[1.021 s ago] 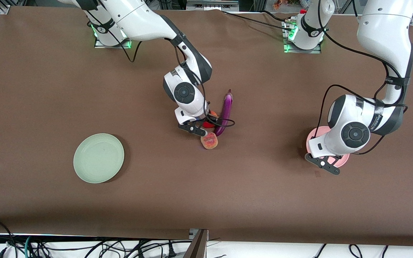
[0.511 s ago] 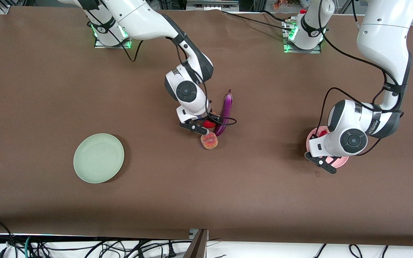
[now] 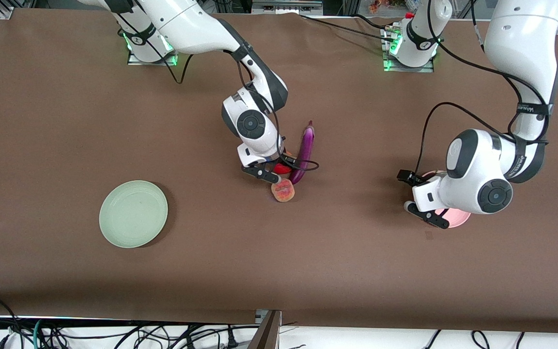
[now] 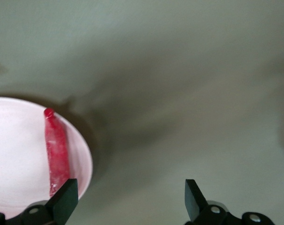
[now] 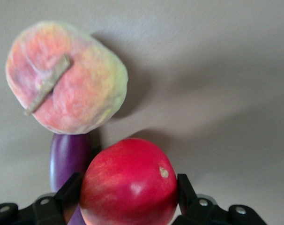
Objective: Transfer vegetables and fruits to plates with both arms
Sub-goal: 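Lower the chili onto the pink plate while the right gripper lifts the apple, then grasp the eggplant with the left gripper while the right gripper carries the apple, then place the eggplant on the pink plate while the right gripper releases the apple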
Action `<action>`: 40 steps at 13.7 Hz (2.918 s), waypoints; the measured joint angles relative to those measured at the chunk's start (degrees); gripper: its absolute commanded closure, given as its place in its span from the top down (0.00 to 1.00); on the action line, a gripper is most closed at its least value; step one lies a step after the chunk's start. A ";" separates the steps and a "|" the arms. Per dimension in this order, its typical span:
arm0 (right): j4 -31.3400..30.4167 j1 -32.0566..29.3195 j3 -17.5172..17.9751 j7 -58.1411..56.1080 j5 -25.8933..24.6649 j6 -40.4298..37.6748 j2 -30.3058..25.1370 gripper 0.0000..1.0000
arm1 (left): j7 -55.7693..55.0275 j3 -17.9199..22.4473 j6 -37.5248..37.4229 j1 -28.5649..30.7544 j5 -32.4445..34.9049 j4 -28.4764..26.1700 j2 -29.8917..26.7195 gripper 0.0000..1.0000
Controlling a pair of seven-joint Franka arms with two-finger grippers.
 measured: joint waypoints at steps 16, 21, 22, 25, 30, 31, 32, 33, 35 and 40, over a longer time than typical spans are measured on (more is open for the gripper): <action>-0.27 -30.01 -8.82 -47.63 -7.93 -24.35 -6.99 0.23 | -34.47 -8.95 35.11 -21.85 -0.92 -15.38 2.21 1.00; -0.31 -33.66 -8.90 -54.44 -8.69 -17.39 -3.42 0.24 | -34.49 -8.84 39.05 -22.49 1.10 -17.51 4.56 0.09; -0.31 -34.47 -8.90 -56.03 -8.70 -15.96 -3.09 0.24 | -34.49 -8.84 39.08 -22.50 1.71 -17.46 4.55 0.01; -0.31 -35.50 -8.89 -59.48 -8.70 -14.34 -2.92 0.24 | -34.49 -8.83 39.08 -22.50 2.17 -17.43 4.55 0.00; -0.35 -36.28 -8.89 -62.97 -8.73 -11.44 -1.94 0.84 | -34.69 -8.06 28.08 -22.06 2.18 -14.58 0.12 0.00; -0.37 -36.32 -8.89 -63.06 -8.75 -11.18 -1.61 1.00 | -34.87 -7.71 20.03 -21.45 2.20 -13.20 -2.56 0.00; -0.38 -36.33 -8.89 -63.09 -8.76 -10.83 -1.33 1.00 | -34.92 -7.37 12.02 -20.52 2.25 -12.22 -5.44 0.00; -0.37 -36.33 -8.88 -63.19 -8.77 -10.42 -1.21 1.00 | -34.92 -7.10 4.37 -19.21 2.92 -11.45 -8.14 0.00; 0.19 -36.15 -8.60 -63.52 -8.79 -10.35 -1.62 1.00 | -33.48 -6.83 -10.04 -14.18 7.92 -9.85 -13.22 0.00; 0.85 -28.38 -7.48 -57.46 -8.75 -13.01 -5.64 1.00 | -23.51 -6.10 -11.00 5.80 16.57 -7.29 -11.90 0.00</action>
